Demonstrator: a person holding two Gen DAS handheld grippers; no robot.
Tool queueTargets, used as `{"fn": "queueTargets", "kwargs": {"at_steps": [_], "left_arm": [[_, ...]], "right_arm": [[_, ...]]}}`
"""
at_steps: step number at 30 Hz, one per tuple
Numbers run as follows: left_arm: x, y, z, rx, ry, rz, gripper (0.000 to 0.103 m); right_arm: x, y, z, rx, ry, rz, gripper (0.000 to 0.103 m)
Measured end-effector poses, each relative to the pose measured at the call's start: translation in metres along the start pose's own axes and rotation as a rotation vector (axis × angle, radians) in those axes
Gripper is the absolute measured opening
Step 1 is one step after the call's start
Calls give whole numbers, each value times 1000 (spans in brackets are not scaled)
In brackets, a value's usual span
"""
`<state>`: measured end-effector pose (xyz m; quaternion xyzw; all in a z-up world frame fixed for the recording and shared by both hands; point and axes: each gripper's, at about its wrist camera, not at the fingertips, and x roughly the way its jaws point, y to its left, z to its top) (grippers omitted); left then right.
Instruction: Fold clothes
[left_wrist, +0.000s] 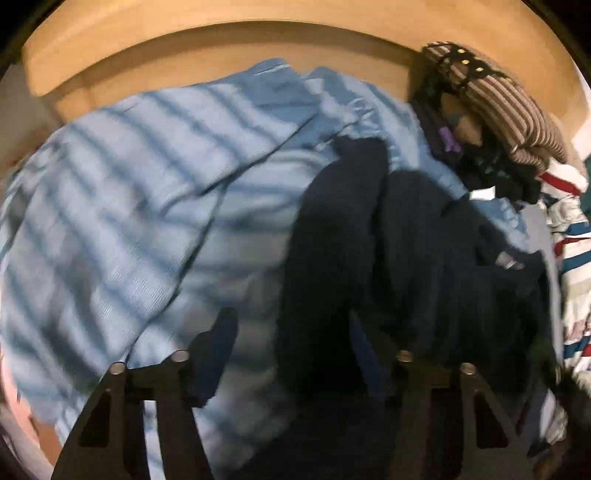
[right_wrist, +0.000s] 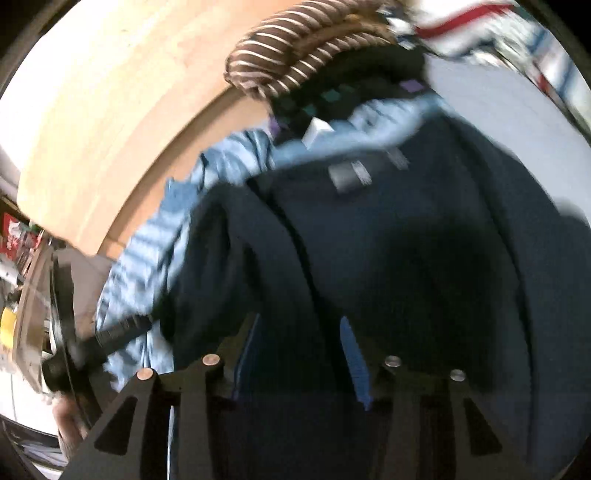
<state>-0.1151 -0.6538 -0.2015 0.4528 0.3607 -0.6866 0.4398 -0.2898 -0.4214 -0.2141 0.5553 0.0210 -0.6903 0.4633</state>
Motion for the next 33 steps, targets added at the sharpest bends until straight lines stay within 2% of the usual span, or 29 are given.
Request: {"fn": "queueTargets", "kwargs": {"at_steps": [2,4,6,9,10,12,13,14,15,18,21,24,27,29,32,33], "left_arm": [[-7,-4,20,2,-6,-114,60],[-14,-11,38,14,-17,-173,60],[-3,-29,58,69,4,-156,60],[21,-52,86,133,47,-111,55],[36,-55,91,137,74,-86,51],[65,-52,95,131,137,-52,42],[77,-50,95,128,160,-51,24],[81,-47,95,124,152,-66,19],[84,-45,95,120,142,-82,17],[77,-33,104,76,92,-149,14],[71,-24,117,52,62,-167,13],[71,-21,123,41,42,-172,13],[83,-20,124,46,35,-145,13],[102,-20,122,44,75,-130,13],[101,-16,120,25,76,-144,14],[101,-13,120,11,80,-158,15]], "right_arm": [[21,13,33,-24,-3,16,55],[43,24,58,-50,19,41,55],[70,34,77,-73,57,63,55],[107,46,93,-97,109,30,55],[117,48,96,-96,114,15,38],[136,41,100,-74,137,8,34],[141,38,99,-75,145,19,28],[145,34,99,-76,152,30,10],[148,31,99,-82,152,31,6],[135,32,105,-105,93,19,6],[109,40,123,-128,-15,30,6],[97,41,140,-125,-85,40,5],[120,29,143,-89,-48,-49,5],[136,24,135,-95,-22,-91,5],[153,21,123,-118,3,-139,6],[155,21,120,-119,3,-146,10]]}}
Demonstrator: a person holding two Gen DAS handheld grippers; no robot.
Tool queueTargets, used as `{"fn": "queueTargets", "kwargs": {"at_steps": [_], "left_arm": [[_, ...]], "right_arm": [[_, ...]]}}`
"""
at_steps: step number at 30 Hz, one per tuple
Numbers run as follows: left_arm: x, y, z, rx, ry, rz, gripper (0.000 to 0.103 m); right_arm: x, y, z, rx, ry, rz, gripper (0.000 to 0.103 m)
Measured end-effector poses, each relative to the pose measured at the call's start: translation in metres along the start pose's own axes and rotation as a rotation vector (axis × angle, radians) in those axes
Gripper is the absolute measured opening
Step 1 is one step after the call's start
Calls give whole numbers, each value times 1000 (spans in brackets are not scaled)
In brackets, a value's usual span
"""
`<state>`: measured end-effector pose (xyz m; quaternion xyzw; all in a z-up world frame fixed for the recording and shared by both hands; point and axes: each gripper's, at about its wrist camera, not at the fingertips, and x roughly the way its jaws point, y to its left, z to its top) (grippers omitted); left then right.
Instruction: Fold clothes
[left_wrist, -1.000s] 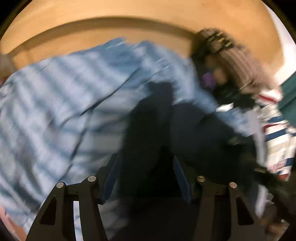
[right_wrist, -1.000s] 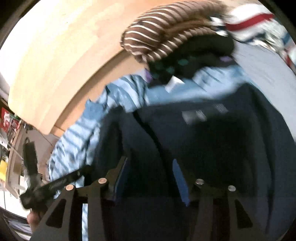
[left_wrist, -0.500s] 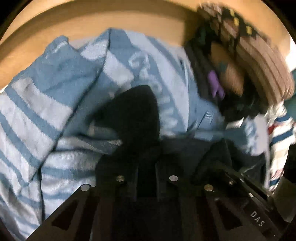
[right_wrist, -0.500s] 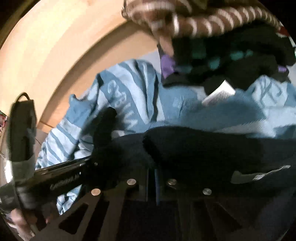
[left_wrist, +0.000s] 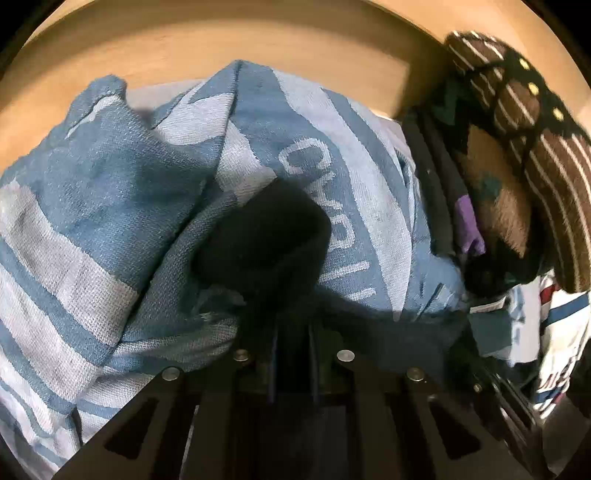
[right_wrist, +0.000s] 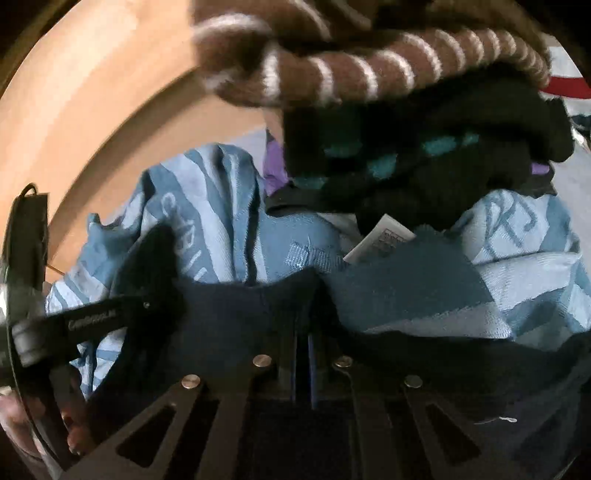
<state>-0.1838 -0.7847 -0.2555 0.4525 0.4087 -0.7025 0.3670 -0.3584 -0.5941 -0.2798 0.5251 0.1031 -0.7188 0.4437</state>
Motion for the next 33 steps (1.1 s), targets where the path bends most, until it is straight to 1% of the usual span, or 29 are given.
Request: {"fn": "queueTargets", "kwargs": {"at_steps": [1,2,3,4,5,6,7,8,9,11,12,14,15,18,19,21,22,23,24,25,26,28,29,30,31,33], "left_arm": [[-1,5,-1,-21,2,-26,16],[-6,12,-2,-44,3,-77,17],[-12,17,-5,-58,4,-111,17],[-22,23,-10,-77,5,-152,22],[-42,31,-21,-91,-26,-215,33],[-56,36,-30,-93,-61,-234,42],[-75,41,-41,-86,-110,-220,61],[-94,47,-53,-69,-177,-180,71],[-113,54,-66,-39,-246,-132,71],[-129,72,-76,3,-274,-66,70],[-130,77,-82,25,-250,-41,70],[-124,84,-101,61,-168,12,67],[-121,85,-111,71,-146,9,67],[-110,79,-140,98,-68,-15,67],[-106,75,-146,106,-47,-23,67],[-97,73,-156,88,-22,-25,67],[-92,74,-160,65,-7,-29,66],[-88,76,-164,27,-1,-41,46],[-87,79,-164,4,-10,-25,23],[-86,82,-164,-16,-21,-6,3],[-89,87,-162,-35,-69,73,3],[-97,98,-159,-69,-139,128,3],[-98,107,-156,-86,-149,154,3],[-94,113,-154,-99,-132,154,3],[-90,116,-153,-104,-114,143,3],[-89,119,-154,-110,-108,142,3]], "right_arm": [[-8,-1,-2,18,-15,7,27],[-20,-2,-4,44,-31,7,46],[-31,-2,-7,70,-48,7,50],[-43,-3,-11,89,-66,8,53],[-56,-3,-17,92,-89,12,53],[-68,-2,-23,92,-107,21,54],[-75,-2,-31,87,-108,40,54],[-79,-3,-41,84,-100,54,54],[-83,-3,-52,81,-91,68,53],[-85,-6,-74,94,-56,78,52],[-82,-9,-86,115,-25,88,51],[-78,-20,-111,175,40,114,50],[-76,-24,-123,201,68,119,50],[-71,-27,-152,246,124,83,50],[-67,-24,-158,242,149,65,50],[-60,-18,-169,222,189,28,50],[-59,-11,-171,188,185,8,50],[-57,-6,-171,159,182,-12,44],[-55,-1,-171,131,183,-26,34],[-53,2,-170,111,184,-32,4],[-54,2,-169,107,185,-37,5],[-61,-1,-167,122,174,-54,5],[-68,-5,-166,135,149,-81,5],[-74,-10,-165,148,131,-105,5],[-74,-16,-165,170,133,-113,5],[-67,-31,-169,242,162,-83,4]]}}
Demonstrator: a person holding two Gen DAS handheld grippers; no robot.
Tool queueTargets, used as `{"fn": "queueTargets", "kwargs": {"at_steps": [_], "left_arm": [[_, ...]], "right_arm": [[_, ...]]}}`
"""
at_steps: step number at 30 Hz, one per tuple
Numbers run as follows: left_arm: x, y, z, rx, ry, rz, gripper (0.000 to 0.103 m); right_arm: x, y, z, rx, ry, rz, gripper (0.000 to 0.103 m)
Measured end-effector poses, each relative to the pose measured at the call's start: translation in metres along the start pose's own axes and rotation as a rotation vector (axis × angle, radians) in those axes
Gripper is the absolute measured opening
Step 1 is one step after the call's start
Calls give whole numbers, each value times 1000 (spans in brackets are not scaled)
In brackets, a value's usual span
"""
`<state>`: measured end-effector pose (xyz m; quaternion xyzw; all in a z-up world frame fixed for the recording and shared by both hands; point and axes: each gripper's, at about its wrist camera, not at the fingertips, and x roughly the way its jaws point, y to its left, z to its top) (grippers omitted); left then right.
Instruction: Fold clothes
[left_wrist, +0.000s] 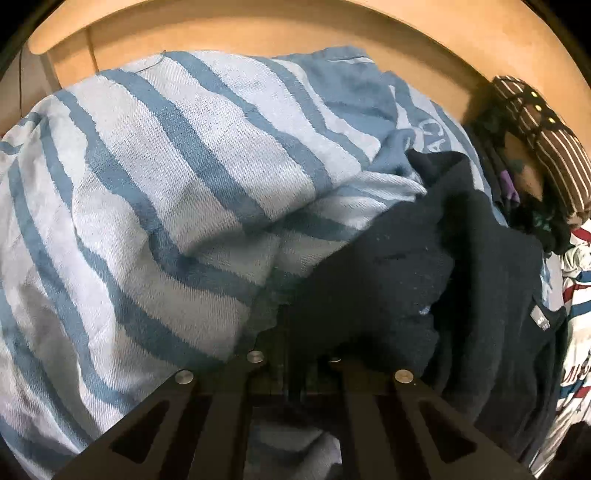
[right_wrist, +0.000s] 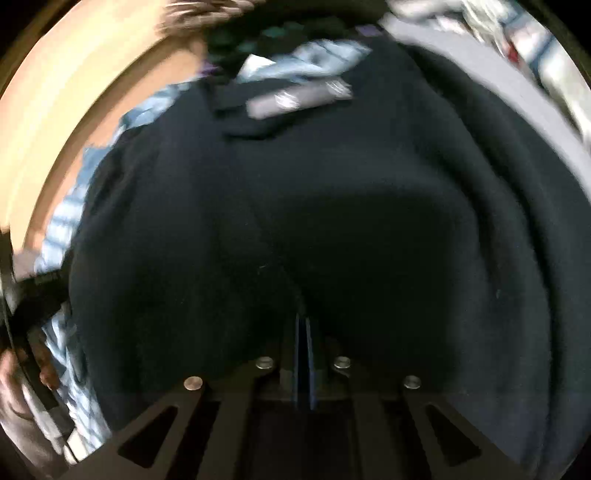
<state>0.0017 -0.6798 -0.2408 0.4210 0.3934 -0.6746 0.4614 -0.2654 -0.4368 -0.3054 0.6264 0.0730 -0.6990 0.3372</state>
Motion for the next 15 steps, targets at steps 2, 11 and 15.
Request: {"fn": "queueTargets", "kwargs": {"at_steps": [2,11,15], "left_arm": [[-8,4,-2,-26,-34,0,3],[-7,11,-16,-123,-23,-10,6],[-17,9,-22,-78,-50,32,4]], "right_arm": [[-1,-2,-3,26,-6,11,7],[-36,22,-53,78,-47,47,38],[-7,16,-77,60,46,-62,38]]}}
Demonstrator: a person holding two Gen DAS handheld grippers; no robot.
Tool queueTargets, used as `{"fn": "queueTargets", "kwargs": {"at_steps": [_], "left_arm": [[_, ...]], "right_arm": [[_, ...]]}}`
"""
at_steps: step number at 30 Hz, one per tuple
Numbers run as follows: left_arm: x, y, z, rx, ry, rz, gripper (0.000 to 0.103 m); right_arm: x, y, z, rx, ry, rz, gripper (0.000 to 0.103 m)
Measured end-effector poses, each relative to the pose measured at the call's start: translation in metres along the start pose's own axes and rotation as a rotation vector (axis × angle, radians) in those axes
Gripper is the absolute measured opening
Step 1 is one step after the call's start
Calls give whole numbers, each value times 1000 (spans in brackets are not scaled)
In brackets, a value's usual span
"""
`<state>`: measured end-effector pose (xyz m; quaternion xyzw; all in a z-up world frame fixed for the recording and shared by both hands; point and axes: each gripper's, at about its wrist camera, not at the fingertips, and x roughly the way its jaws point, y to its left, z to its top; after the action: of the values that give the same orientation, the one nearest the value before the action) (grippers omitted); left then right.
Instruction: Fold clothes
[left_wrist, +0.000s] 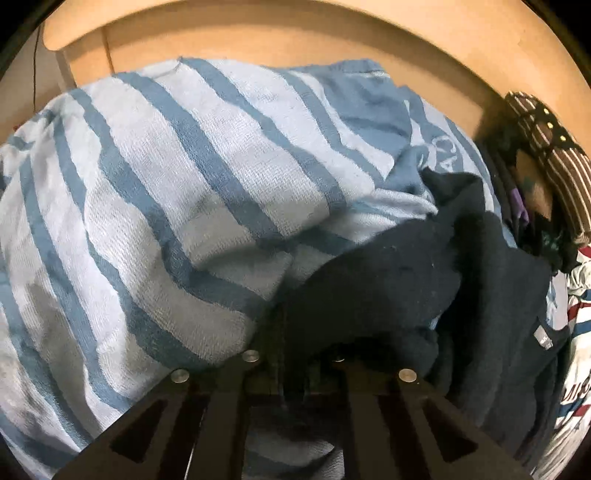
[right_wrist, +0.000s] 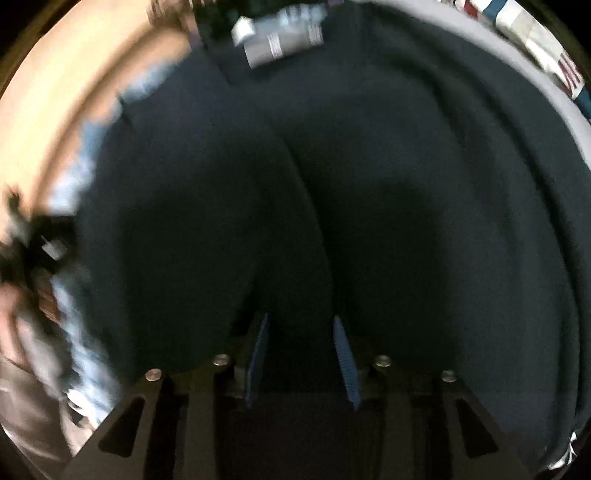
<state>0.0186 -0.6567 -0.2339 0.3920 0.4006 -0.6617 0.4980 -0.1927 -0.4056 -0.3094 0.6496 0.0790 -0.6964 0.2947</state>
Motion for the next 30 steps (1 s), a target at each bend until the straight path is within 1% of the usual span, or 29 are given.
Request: {"fn": "queueTargets", "kwargs": {"at_steps": [1,2,3,4,6,8,9,11,12,14,15,16,17,18,19,20,21,22,24,25,27,28,30], "left_arm": [[-4,3,-1,-12,-13,2,3],[-13,10,0,-47,-46,20,3],[-21,15,1,-72,-76,28,3],[-26,19,2,-82,-95,26,3],[-32,18,4,-65,-97,44,3],[-36,12,1,-45,-103,67,3],[-37,10,0,-43,-106,68,3],[-46,11,-3,-67,-121,50,3],[-50,13,-5,-85,-127,37,3],[-57,16,-10,-102,-137,32,3],[-61,15,-12,-99,-149,32,3],[-64,14,-14,-96,-162,32,3],[-68,13,-17,-93,-175,31,3],[-76,15,-17,-96,-205,34,3],[-84,17,-18,-99,-237,37,3],[-95,17,-15,-105,-282,34,3],[-103,18,-15,-115,-315,20,3],[-106,3,-3,-124,-337,-6,3],[-108,0,25,-117,-352,-102,3],[-120,-3,22,-93,-363,-138,3],[-140,-16,16,-33,-397,-199,3],[-138,-35,17,19,-419,-225,3],[-157,-74,0,239,-461,-273,3]], "right_arm": [[5,-1,-4,-5,3,-16,30],[2,-4,-5,2,-16,-19,9],[-3,-10,-4,30,-32,-17,5],[-9,-16,-4,57,-53,-25,4],[-18,-26,-4,99,-89,-40,4],[-16,-26,-3,113,-67,-21,6],[-16,-26,-4,135,-55,-3,11],[-30,-24,-10,166,-77,56,24],[-37,-20,-14,161,-88,89,27],[-45,-7,-26,105,-77,155,23],[-41,2,-32,78,-38,184,21],[-32,6,-42,70,13,184,20],[-22,3,-54,82,67,157,20],[-11,2,-61,98,114,123,18],[-3,2,-61,127,133,81,12],[0,-5,-67,163,124,55,0],[1,-9,-71,193,116,34,0],[-4,-10,-72,205,106,30,0],[-16,-6,-72,209,83,48,15],[-21,-2,-71,182,67,56,30],[-34,4,-67,137,20,61,32],[-40,4,-65,134,1,71,33],[-50,4,-59,145,-28,93,36]]}}
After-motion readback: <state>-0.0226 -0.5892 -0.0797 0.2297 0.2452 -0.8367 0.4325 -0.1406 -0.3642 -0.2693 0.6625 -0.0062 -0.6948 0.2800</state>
